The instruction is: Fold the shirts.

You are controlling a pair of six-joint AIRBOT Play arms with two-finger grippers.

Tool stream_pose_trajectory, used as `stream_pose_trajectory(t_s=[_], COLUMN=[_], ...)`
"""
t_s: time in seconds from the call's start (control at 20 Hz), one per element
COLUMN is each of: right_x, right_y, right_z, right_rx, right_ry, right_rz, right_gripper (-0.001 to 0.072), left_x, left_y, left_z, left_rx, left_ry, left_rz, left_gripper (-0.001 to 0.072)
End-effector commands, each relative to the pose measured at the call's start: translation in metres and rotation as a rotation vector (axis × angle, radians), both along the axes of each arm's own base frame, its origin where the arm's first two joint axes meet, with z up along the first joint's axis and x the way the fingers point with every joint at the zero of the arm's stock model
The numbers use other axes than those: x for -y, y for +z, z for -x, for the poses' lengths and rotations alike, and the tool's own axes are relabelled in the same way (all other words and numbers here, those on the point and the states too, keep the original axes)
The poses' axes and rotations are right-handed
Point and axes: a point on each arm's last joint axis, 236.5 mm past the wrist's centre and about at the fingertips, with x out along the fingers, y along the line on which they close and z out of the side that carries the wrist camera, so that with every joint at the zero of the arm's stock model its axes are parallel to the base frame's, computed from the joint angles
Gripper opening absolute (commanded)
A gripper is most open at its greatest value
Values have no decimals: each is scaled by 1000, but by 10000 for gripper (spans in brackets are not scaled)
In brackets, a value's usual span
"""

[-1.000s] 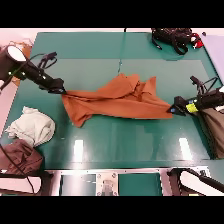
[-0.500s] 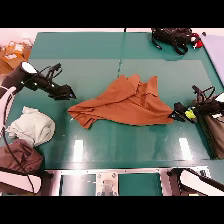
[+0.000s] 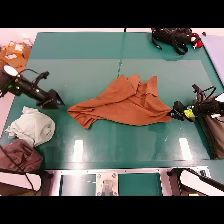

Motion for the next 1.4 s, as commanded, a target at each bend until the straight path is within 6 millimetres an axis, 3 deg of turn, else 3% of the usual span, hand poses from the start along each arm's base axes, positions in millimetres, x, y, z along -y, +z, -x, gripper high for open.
stream_pose_trajectory(t_s=[0.0,0.15,0.25,0.35,0.4,0.5,0.65,0.75,0.85,0.95,1.1,1.2,1.3,1.35], right_x=[2,4,6,7,8,8,7,-4,-13,-11,-2,1,-1,-3], right_y=[0,0,0,0,-1,0,1,18,60,127,244,328,403,435], right_z=[-5,-8,-11,-12,-13,-13,-14,-22,-37,-56,-68,-62,-43,-31], right_rx=[20,30,39,45,49,49,52,77,167,320,571,760,933,1016], right_ry=[-12,-19,-25,-29,-31,-32,-33,-37,-14,16,13,-14,-42,-47], right_rz=[10,17,22,27,30,29,26,-36,-75,-42,50,120,185,223], right_gripper=[11,11,11,11,11,11,11,11,11,11,11,11,11,11], left_x=[18,45,56,66,71,80,90,94,97,97,93,89,83,80], left_y=[-29,-66,-86,-90,-89,-85,-61,-27,28,105,256,366,470,510], left_z=[24,31,22,3,-4,-2,14,6,-14,-37,-50,-32,10,35], left_rx=[-31,-3,58,128,151,159,113,151,276,486,894,1198,1495,1615], left_ry=[49,110,143,178,197,168,44,-1,-31,-43,-33,-10,43,65], left_rz=[57,72,19,-7,-5,16,91,129,152,146,117,90,71,62], left_gripper=[516,515,515,513,414,34,24,24,24,23,23,23,23,23])
